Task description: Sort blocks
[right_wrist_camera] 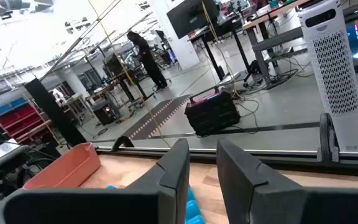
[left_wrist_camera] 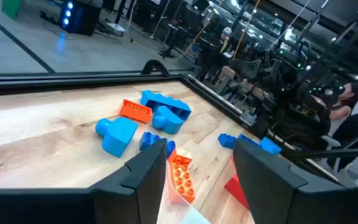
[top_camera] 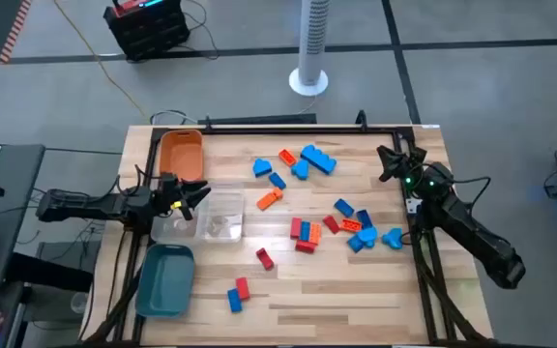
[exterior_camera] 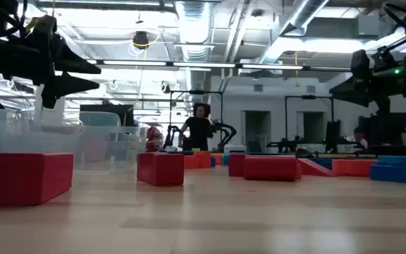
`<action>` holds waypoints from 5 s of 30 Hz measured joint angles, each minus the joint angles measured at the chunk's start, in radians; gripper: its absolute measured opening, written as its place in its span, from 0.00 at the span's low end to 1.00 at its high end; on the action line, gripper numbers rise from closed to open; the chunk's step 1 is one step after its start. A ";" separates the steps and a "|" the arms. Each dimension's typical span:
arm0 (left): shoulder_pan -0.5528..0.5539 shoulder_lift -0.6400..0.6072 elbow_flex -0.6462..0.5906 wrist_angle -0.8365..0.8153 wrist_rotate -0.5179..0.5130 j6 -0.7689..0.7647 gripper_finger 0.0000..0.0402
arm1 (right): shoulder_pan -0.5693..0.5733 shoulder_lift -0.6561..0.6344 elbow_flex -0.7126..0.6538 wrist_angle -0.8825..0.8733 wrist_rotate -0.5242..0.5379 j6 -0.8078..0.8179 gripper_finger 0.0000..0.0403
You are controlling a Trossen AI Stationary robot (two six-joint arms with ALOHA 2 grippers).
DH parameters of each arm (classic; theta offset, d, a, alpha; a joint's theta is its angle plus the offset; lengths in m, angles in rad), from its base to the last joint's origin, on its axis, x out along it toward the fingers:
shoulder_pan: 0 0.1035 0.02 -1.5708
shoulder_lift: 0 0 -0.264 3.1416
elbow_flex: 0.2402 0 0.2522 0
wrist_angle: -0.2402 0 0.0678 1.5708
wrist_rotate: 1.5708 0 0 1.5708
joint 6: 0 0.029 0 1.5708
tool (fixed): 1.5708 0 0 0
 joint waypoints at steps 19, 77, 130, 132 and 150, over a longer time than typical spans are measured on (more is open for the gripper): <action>0.000 0.000 0.000 0.000 0.000 0.000 0.45 | 0.000 0.000 0.000 0.000 0.000 0.000 0.24; 0.000 0.002 0.000 0.009 0.000 0.068 0.45 | 0.000 0.000 0.000 0.000 0.000 0.000 0.24; 0.350 1.235 0.990 -0.371 0.394 0.498 0.45 | 0.752 0.358 0.139 0.136 0.202 -0.358 0.24; 0.385 1.313 1.057 -0.423 0.431 0.523 0.45 | 0.800 0.403 0.139 0.166 0.248 -0.363 0.24; 0.459 1.825 1.476 -0.803 0.396 0.671 0.55 | 0.965 0.919 0.323 0.210 0.377 -0.392 0.45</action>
